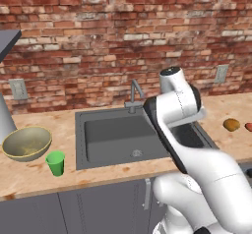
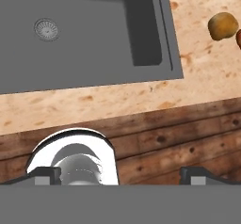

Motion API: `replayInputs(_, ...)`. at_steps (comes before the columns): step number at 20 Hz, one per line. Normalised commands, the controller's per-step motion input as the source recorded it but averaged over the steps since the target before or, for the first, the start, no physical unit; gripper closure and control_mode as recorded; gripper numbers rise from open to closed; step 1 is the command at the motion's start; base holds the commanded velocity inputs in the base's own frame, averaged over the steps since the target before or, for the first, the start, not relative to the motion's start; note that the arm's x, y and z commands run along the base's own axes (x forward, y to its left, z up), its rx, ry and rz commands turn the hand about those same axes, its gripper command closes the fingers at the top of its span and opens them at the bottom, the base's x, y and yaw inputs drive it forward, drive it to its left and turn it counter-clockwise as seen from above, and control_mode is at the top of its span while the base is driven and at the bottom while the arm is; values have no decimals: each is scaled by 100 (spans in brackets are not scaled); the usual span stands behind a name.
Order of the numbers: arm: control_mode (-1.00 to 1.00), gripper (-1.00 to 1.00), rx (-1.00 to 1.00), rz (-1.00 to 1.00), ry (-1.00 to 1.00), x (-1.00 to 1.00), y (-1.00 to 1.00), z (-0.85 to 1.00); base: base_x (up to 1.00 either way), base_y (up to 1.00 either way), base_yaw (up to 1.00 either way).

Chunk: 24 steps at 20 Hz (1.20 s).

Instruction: Remove the potato and sweet potato from the sink. Then move the bowl and cup from the counter to the sink for washing.

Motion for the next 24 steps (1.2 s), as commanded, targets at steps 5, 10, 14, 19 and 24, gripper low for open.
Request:
replayInputs(5,-100,-100,0,0,0,-4,46,0,0,0,0)
replayInputs(10,-100,-100,0,0,0,-2,50,0,0,0,0)
replayInputs(14,-100,-100,0,0,0,-3,45,0,0,0,0)
replayInputs(19,-100,-100,0,0,0,-2,47,0,0,0,0)
replayInputs(24,-100,-100,0,0,0,0,47,0,0,0,0)
